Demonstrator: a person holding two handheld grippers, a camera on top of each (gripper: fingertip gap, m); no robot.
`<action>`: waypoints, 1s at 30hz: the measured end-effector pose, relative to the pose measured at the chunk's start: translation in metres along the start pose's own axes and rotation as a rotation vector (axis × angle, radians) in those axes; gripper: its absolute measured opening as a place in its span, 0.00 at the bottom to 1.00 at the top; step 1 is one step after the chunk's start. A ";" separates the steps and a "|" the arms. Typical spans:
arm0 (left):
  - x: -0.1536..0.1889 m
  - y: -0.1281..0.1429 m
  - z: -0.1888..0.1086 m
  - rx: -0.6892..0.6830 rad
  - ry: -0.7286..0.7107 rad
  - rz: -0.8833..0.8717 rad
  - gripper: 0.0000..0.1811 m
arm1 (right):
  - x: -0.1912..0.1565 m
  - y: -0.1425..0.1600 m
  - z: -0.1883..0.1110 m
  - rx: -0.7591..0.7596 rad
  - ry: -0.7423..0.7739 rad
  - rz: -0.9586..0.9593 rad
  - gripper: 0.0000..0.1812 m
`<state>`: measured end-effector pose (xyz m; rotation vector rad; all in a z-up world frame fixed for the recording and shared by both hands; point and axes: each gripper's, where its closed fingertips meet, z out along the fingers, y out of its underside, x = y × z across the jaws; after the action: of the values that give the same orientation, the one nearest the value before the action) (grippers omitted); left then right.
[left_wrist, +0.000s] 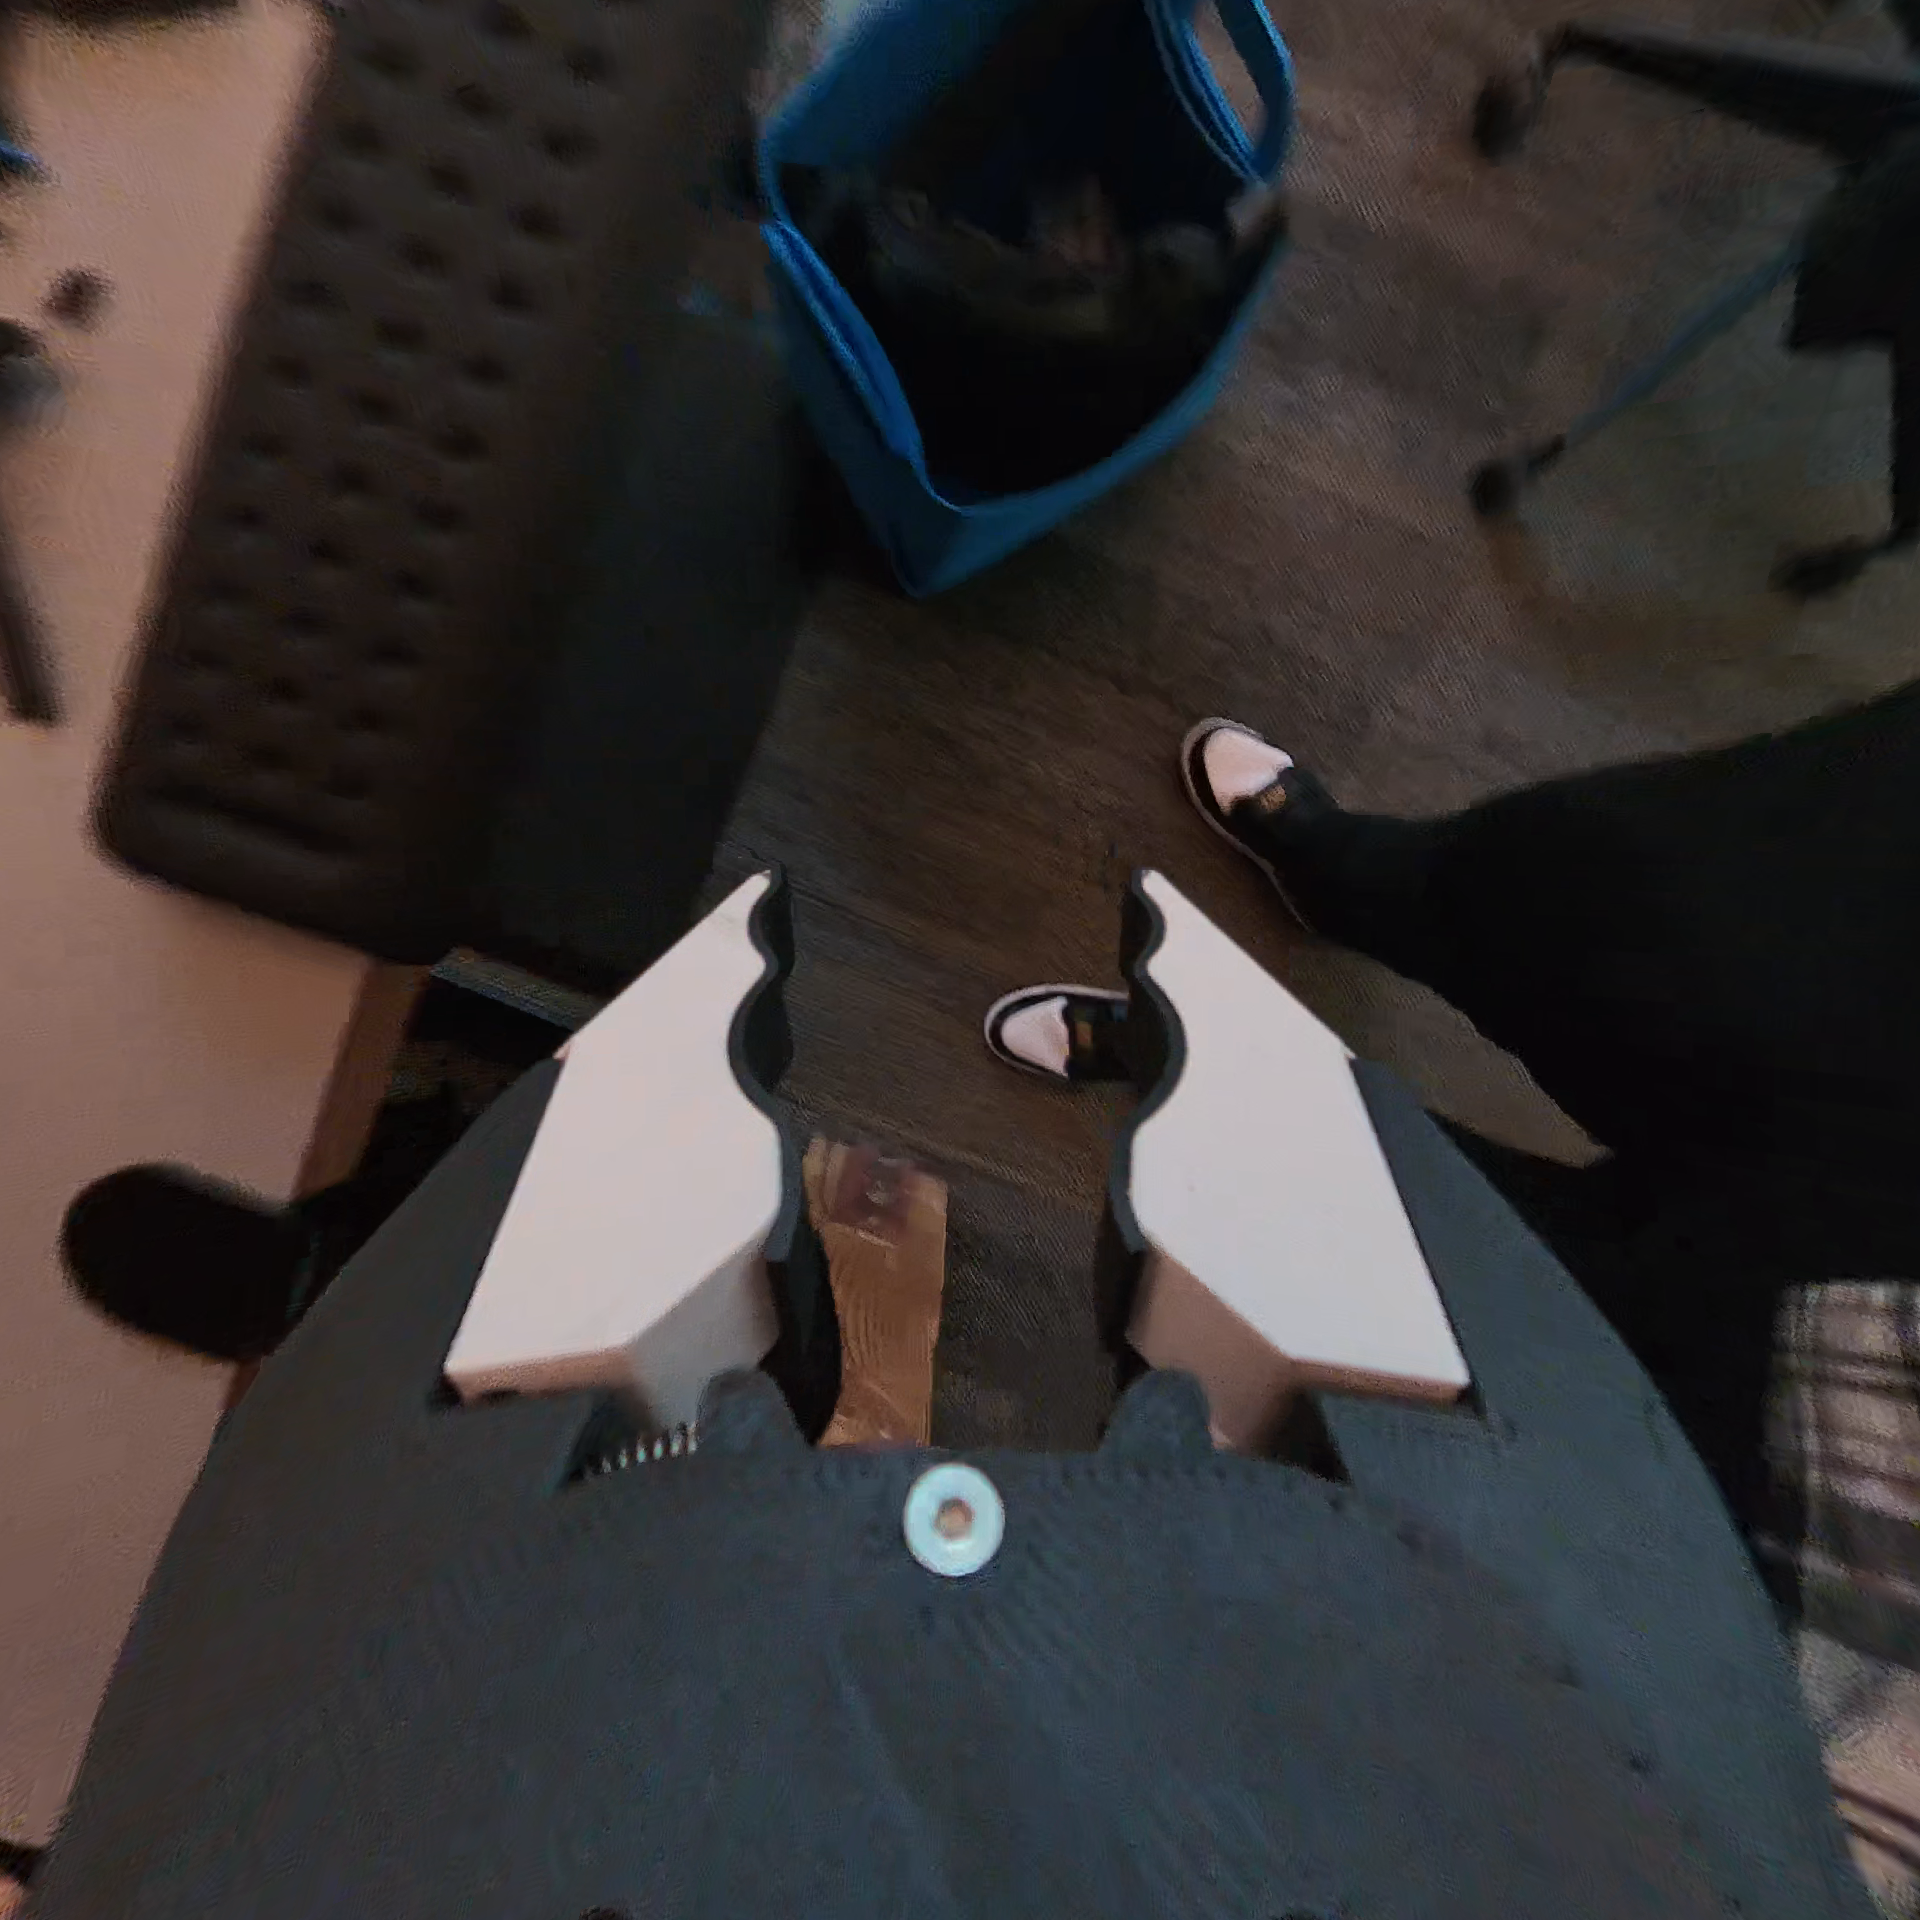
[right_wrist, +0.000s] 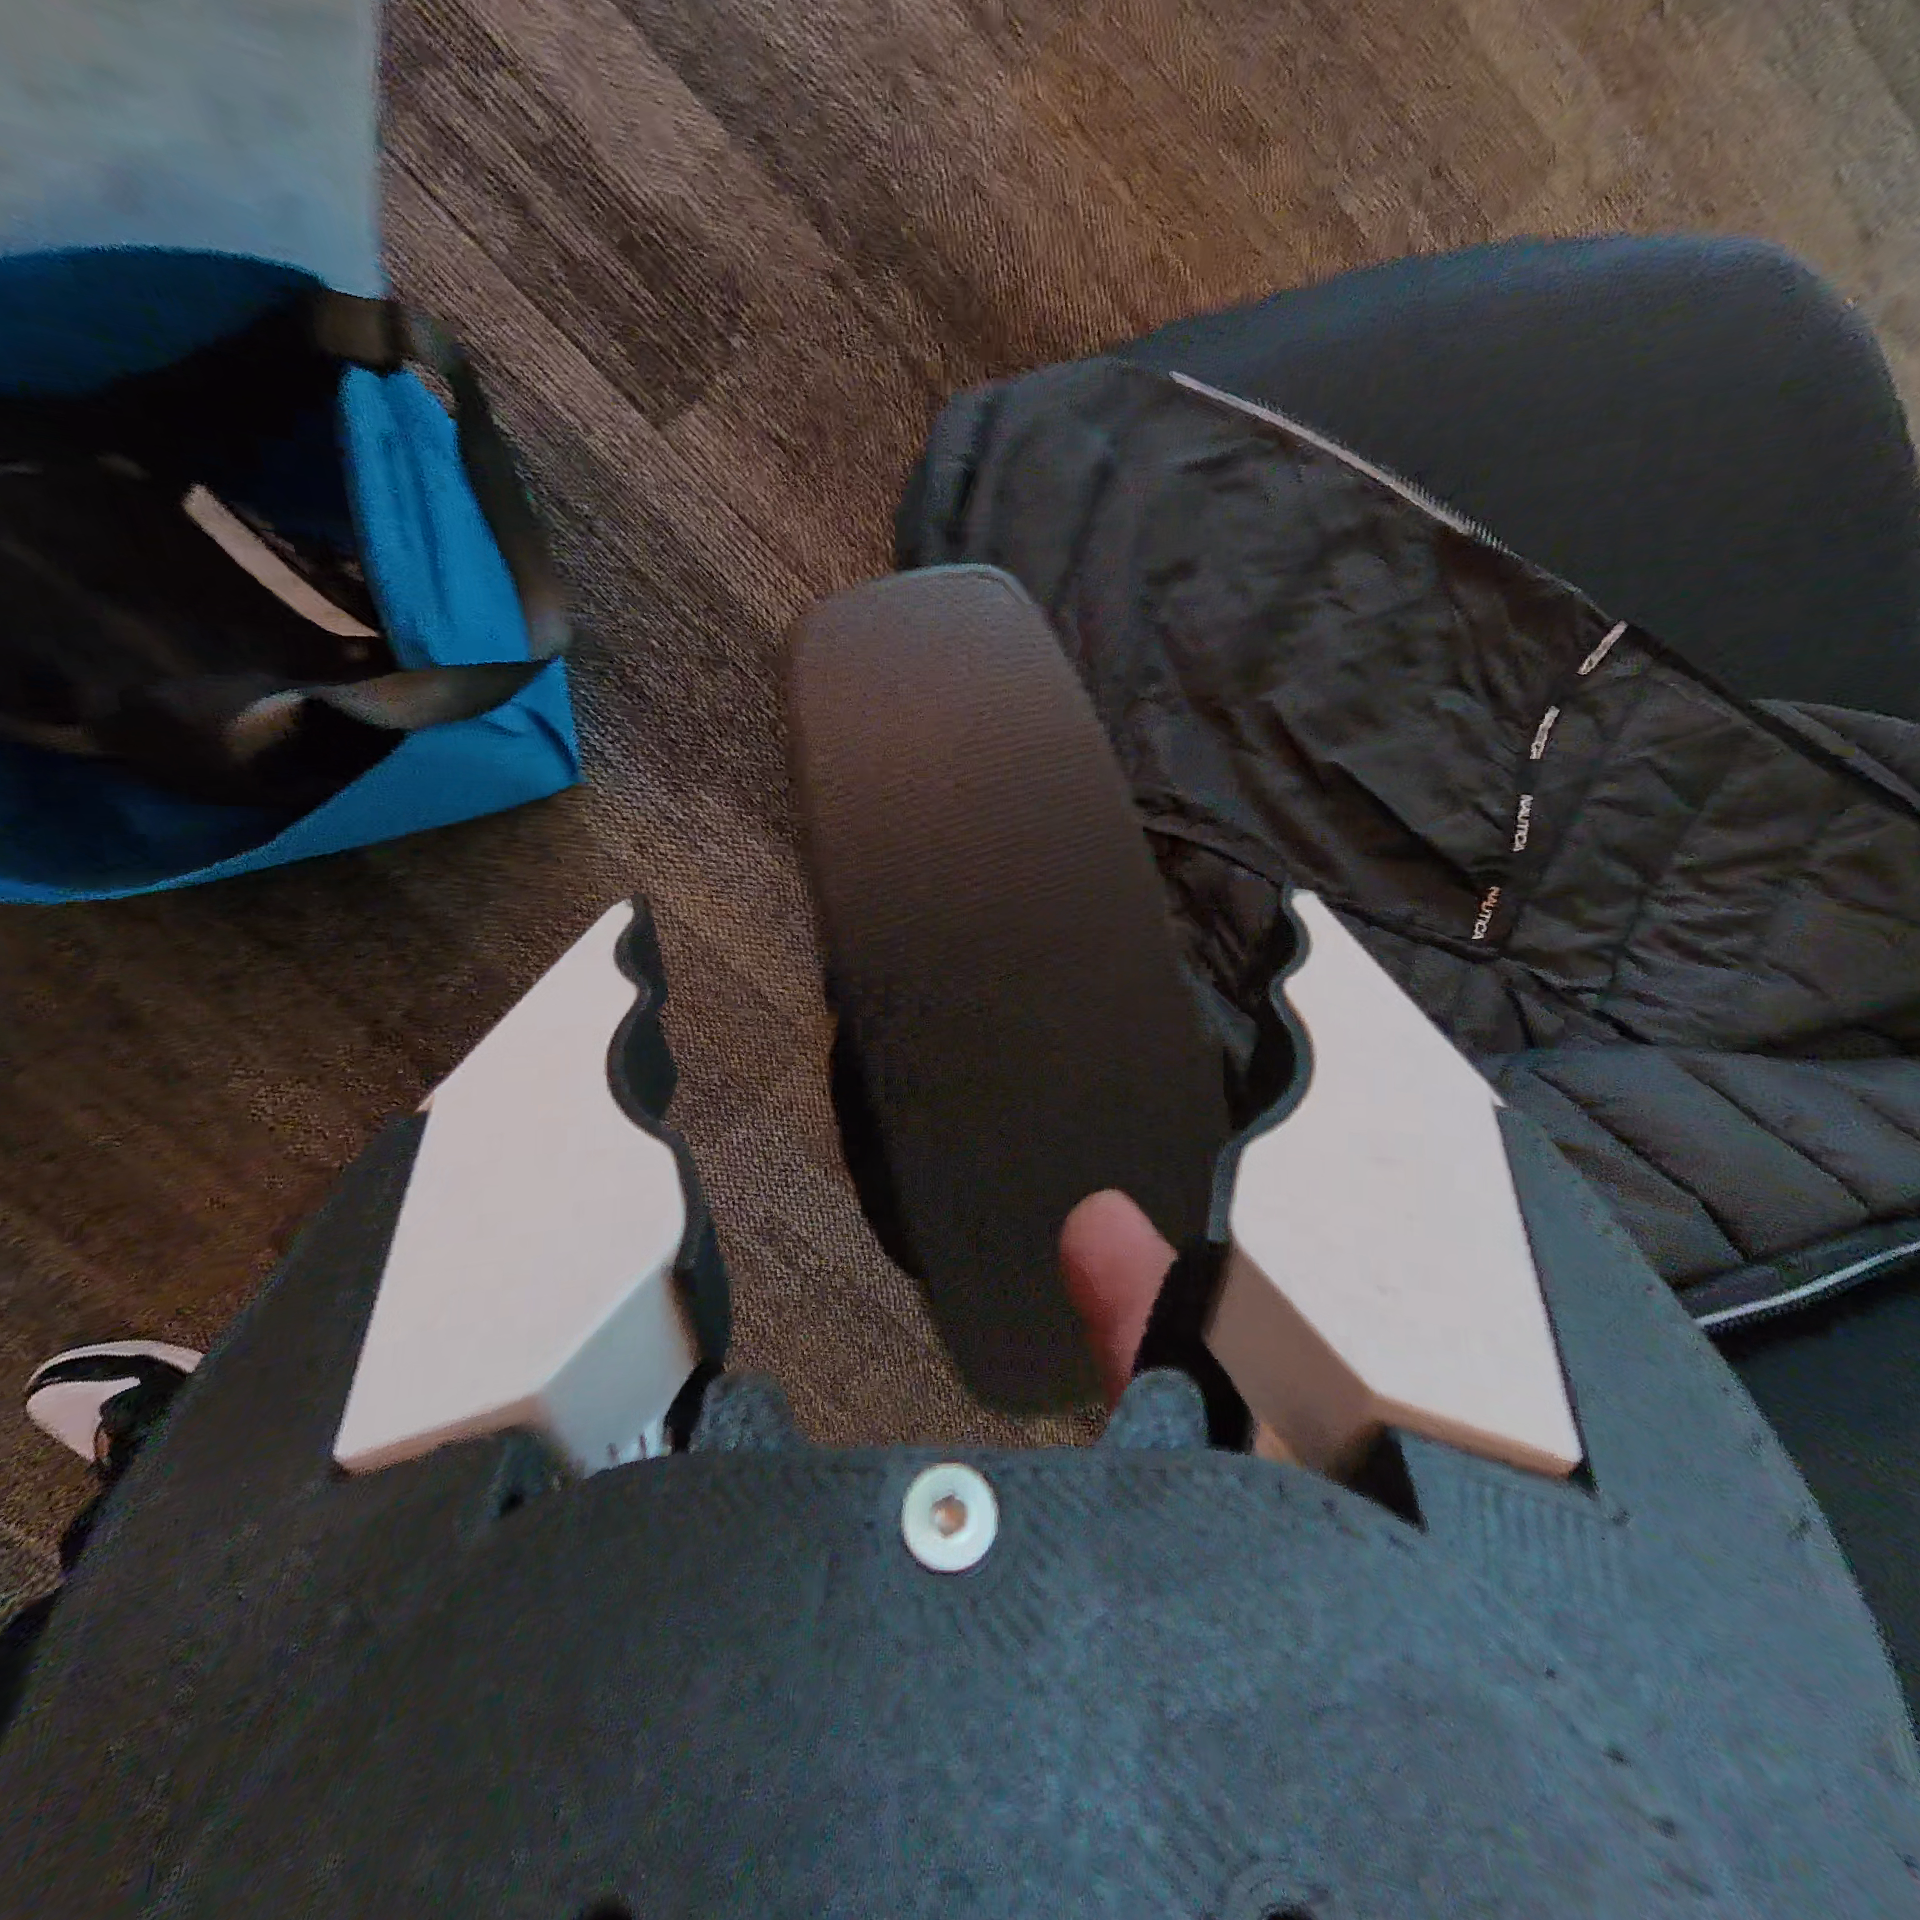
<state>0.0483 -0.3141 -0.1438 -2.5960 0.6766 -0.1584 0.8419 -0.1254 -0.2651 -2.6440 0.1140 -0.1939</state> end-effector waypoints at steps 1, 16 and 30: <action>0.015 0.000 0.009 -0.034 0.014 0.033 0.33 | 0.014 0.004 0.018 -0.029 -0.002 0.013 0.67; 0.068 -0.055 0.047 -0.098 0.069 0.153 0.34 | -0.005 0.037 0.108 -0.177 -0.384 0.075 0.88; 0.012 -0.057 0.057 0.011 0.185 0.208 0.33 | -0.162 0.175 0.019 -0.241 -0.441 -0.220 0.89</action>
<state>0.0965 -0.2531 -0.1690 -2.5003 1.0030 -0.3373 0.6770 -0.2521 -0.3832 -2.8640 -0.3194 0.3539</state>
